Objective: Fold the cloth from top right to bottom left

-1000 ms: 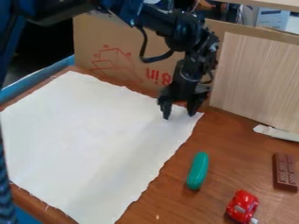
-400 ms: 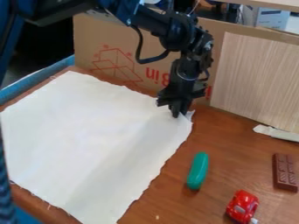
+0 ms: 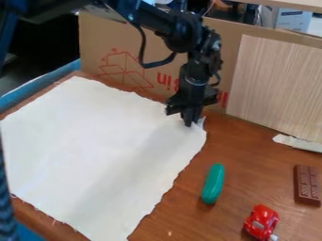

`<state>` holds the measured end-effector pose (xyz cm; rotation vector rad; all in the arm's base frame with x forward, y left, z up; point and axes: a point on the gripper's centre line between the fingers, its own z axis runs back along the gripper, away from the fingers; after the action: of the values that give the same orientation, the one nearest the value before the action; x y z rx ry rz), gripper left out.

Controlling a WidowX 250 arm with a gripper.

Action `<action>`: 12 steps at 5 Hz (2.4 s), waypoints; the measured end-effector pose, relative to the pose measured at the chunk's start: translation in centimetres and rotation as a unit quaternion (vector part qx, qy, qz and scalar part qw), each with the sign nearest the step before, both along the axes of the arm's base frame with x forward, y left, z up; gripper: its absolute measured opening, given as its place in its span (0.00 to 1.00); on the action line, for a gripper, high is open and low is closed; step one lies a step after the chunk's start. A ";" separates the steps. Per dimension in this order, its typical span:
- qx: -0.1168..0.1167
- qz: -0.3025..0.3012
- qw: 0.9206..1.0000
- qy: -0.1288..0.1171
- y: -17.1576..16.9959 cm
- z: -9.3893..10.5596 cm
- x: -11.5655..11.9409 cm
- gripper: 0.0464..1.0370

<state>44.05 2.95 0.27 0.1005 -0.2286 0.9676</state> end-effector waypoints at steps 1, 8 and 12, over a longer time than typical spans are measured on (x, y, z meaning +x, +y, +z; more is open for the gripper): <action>-0.049 0.001 0.999 0.006 0.6 1.4 -0.8 0.00; -0.108 -0.068 0.992 0.001 18.0 5.7 -15.3 0.00; -0.085 -0.018 0.996 0.030 24.2 9.0 -19.1 0.02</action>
<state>24.96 27.15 9.28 -0.0294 -0.0914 0.9435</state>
